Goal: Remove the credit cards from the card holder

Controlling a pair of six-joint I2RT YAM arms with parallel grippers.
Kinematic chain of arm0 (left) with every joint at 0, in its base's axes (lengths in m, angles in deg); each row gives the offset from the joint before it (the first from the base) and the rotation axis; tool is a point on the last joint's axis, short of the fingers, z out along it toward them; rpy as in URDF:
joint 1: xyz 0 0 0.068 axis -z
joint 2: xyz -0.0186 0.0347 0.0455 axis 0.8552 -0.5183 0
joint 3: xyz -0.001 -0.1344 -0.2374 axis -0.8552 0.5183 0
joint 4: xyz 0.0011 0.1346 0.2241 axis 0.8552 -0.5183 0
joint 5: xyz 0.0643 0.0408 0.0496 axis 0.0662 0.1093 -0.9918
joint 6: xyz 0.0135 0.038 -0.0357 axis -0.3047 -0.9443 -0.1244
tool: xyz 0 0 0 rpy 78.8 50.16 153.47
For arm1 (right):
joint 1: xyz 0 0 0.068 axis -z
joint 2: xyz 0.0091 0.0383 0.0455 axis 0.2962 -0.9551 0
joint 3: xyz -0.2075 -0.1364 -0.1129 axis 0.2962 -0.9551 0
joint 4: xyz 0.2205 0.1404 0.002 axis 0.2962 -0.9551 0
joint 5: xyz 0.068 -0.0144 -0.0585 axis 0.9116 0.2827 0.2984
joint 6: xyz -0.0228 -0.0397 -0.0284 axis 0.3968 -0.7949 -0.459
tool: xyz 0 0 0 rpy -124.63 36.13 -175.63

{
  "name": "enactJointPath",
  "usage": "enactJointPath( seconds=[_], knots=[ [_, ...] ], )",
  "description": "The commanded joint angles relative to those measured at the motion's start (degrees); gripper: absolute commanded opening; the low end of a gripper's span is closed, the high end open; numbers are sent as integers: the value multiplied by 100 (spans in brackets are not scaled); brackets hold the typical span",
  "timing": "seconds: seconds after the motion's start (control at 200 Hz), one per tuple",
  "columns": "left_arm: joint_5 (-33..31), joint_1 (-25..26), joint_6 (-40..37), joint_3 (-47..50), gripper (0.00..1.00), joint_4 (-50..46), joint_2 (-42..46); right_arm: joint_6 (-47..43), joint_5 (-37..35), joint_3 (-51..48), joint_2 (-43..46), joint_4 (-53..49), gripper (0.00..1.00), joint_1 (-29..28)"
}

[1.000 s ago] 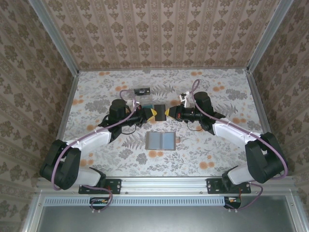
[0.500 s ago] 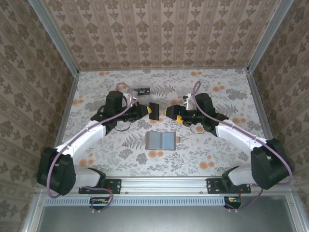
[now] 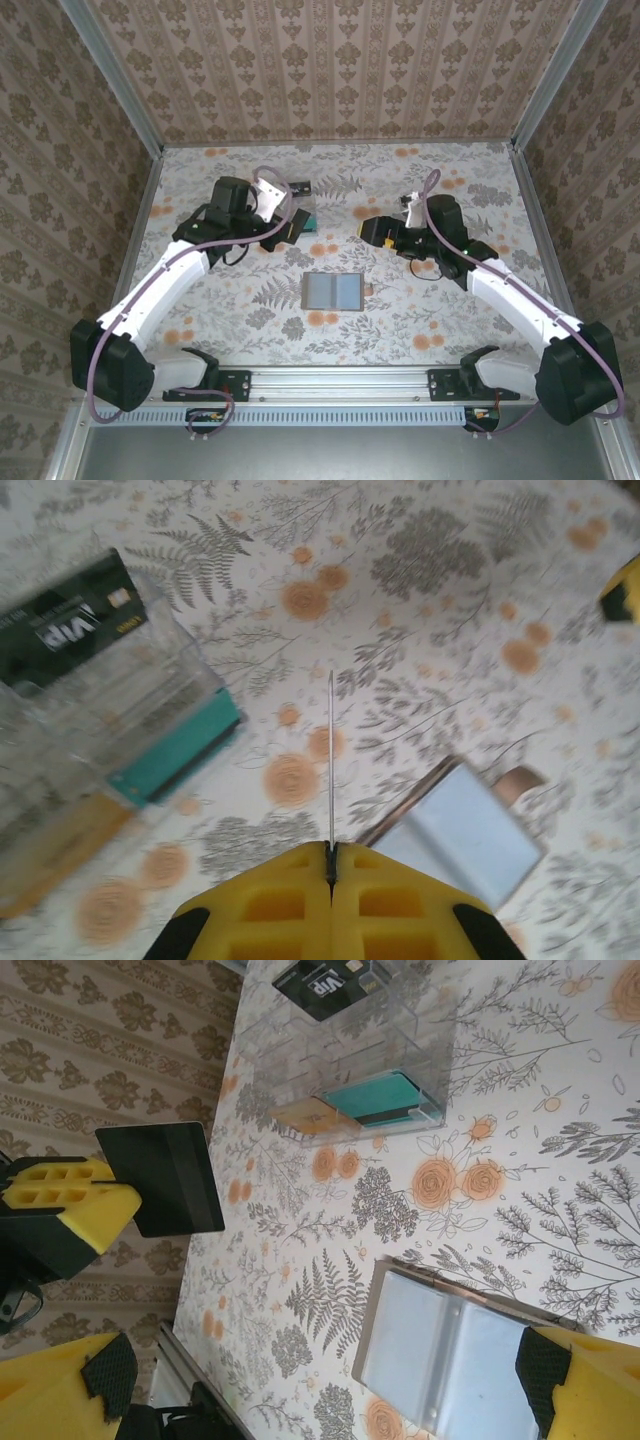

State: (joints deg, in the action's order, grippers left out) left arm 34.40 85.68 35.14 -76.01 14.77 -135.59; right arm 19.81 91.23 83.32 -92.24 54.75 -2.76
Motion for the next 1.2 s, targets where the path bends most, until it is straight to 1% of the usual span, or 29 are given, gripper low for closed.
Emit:
enactJointPath(
  seconds=[0.0,0.07,0.15,0.24,0.295,0.555,0.725,0.805,0.89,0.9,0.92,1.195],
  knots=[
    [-499,-35,-1674,-415,0,-296,-64,-148,-150,-111,182,-164,100,88],
    [-607,-35,-2262,-574,0,-346,-229,-156,-148,-125,207,-154,100,126],
    [-810,-36,-2759,-756,0,-302,-415,-176,-135,-111,214,-162,100,169],
    [-745,-40,-3635,-957,0,-385,-586,-216,-145,-70,214,-177,100,195],
    [-789,-35,-4097,-995,0,-276,-674,-238,-167,-44,214,-200,100,217],
    [-1376,-37,-5531,-1462,0,-150,-1424,-247,-170,81,122,-191,100,271],
    [-1677,-35,-5948,-1747,0,-52,-1924,-245,-175,184,-11,-175,100,295],
    [-1786,-35,-6030,-1856,0,16,-2137,-251,-167,241,-83,-165,100,295],
    [-1760,-35,-6051,-1999,0,66,-2326,-254,-154,284,-158,-153,100,308],
    [-1760,-160,-6060,-2016,0,75,-2351,-255,-155,290,-162,-152,100,311],
    [-1765,-204,-6074,-2050,0,83,-2392,-264,-151,295,-178,-151,100,306],
    [-1606,-264,-6063,-2471,0,36,-2890,-262,-107,338,-346,-112,100,372]
  ],
)
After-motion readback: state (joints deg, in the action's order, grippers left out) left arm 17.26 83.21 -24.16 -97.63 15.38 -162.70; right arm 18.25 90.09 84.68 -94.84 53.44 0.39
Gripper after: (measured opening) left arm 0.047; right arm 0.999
